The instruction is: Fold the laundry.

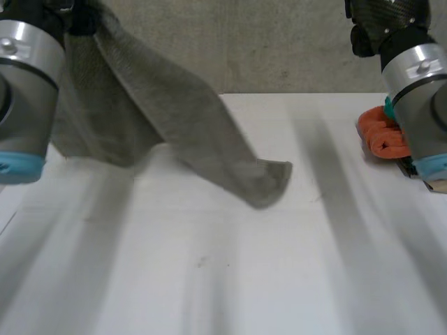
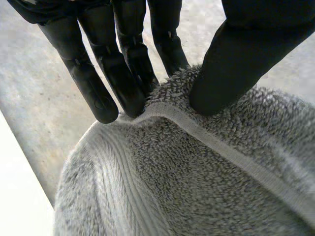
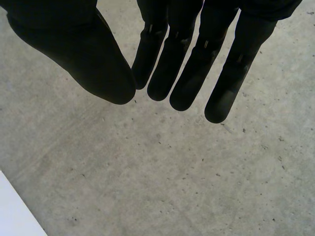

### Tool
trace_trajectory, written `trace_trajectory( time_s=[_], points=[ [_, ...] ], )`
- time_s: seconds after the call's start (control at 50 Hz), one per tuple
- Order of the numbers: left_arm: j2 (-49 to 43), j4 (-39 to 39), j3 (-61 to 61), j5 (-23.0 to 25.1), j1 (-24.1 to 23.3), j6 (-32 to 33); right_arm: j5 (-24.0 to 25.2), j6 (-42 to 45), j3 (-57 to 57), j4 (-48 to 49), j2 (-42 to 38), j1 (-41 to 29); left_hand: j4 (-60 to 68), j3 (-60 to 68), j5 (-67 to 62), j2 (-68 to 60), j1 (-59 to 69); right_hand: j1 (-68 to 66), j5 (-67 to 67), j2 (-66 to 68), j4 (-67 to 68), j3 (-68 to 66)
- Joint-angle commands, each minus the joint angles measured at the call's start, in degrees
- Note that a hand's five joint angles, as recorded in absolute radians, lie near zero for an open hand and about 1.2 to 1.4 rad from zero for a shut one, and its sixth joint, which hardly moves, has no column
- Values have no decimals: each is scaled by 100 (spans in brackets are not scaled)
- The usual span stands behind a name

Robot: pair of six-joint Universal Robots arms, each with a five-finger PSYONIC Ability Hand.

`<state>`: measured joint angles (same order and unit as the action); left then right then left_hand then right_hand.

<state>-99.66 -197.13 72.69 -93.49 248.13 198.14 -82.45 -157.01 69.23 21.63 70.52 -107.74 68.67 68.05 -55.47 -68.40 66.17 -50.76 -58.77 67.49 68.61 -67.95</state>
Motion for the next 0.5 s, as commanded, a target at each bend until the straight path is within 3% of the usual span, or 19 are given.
trace_trajectory(
  time_s=[0.02, 0.06, 0.12, 0.14, 0.2, 0.34, 0.5],
  points=[
    [1079, 719, 1580, 682, 7, 23, 317, 276, -155, -1792, 331, 96, 1133, 1195, -1453, -1160, 1383, -2924, -1123, 1251, 1139, -1205],
    [1246, 772, 2045, 954, -1, 66, 440, 477, -68, -2431, 261, 96, 1133, 1195, -1453, -1160, 1383, -2924, -1123, 1251, 1139, -1205],
    [1238, 711, 2354, 1122, -10, 180, 519, 575, 99, -3031, 147, 61, 1133, 1195, -1453, -1160, 1383, -458, 1343, -1214, -1327, 1261],
    [1177, 676, 2486, 1114, -10, 277, 511, 558, 274, -3372, 68, 17, 1133, 1195, -1453, -1160, 1383, 900, 2701, -2572, -2684, 2619],
    [1098, 667, 2549, 1000, -10, 435, 519, 322, 591, -3621, -64, -176, 1133, 1195, -1453, -1160, 1383, 1651, 3453, -3324, -3436, 3370],
    [1124, 746, 2417, 736, -36, 462, 511, -1357, 1400, -2481, -494, -660, 1133, 1195, -1453, -1160, 1383, 2712, 4514, -4385, -4497, 4431],
    [1756, 1185, 1978, 710, -344, 260, 265, -2342, 866, -1741, -1566, -1459, 1133, 1195, -1453, -1160, 1383, 3756, 5557, -5428, -5541, 5475]
  ],
)
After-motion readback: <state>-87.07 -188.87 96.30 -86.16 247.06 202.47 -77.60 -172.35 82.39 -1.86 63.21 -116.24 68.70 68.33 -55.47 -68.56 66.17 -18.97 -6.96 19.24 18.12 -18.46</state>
